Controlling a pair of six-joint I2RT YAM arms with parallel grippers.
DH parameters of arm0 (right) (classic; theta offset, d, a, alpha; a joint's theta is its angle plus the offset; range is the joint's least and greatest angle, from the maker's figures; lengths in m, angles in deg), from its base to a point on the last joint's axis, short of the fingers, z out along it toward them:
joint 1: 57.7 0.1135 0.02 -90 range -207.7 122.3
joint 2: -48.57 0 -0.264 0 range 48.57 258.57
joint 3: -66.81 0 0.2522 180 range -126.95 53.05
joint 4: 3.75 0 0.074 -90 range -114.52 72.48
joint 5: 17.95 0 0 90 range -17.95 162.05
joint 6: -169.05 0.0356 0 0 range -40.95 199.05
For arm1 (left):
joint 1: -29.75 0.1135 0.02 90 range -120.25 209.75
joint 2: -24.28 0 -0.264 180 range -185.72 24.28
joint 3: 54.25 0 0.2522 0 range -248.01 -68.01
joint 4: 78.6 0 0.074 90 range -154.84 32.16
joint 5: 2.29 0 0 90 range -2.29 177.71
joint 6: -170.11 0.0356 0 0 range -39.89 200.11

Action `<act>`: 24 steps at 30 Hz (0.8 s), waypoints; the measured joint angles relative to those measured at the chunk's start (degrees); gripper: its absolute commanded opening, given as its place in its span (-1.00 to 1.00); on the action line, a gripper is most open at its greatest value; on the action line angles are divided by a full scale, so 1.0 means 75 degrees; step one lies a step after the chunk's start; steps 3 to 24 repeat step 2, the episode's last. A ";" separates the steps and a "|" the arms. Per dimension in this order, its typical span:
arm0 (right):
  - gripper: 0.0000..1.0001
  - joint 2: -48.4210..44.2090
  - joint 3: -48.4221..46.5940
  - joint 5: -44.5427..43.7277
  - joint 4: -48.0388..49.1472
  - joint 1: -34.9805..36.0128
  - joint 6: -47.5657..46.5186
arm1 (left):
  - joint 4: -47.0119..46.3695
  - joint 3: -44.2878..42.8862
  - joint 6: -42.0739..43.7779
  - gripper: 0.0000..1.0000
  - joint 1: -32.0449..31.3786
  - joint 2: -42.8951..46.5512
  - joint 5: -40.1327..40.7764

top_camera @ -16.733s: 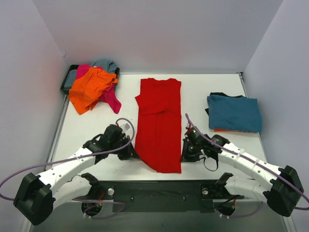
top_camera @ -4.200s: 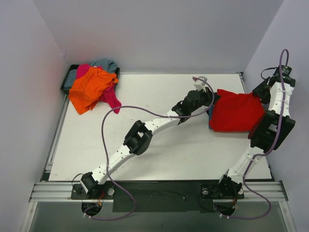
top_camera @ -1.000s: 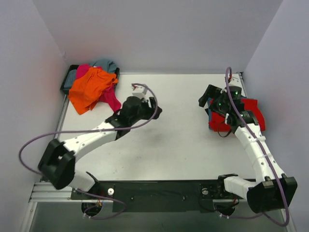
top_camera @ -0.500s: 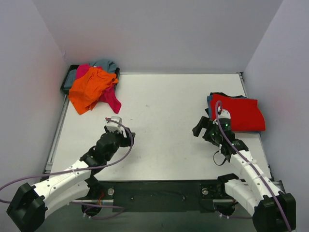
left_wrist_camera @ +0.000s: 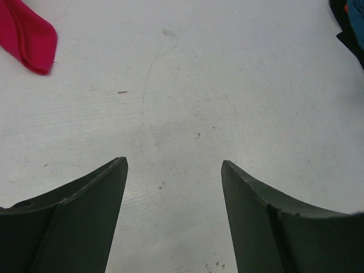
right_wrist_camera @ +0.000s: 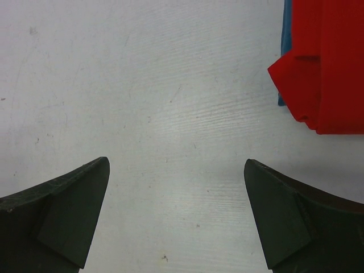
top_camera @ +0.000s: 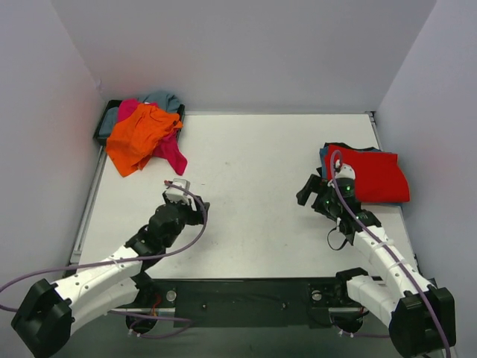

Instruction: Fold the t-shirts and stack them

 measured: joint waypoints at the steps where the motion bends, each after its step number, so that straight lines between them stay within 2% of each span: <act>1: 1.00 0.0000 0.0000 0.0000 0.0032 0.0000 0.0006 | -0.0006 0.0000 -0.0003 0.54 0.0000 0.0012 0.0000; 24: 1.00 0.0000 0.0000 -0.0017 0.0061 0.0000 0.0017 | -0.0003 0.0000 -0.0003 0.54 0.0000 0.0032 0.0000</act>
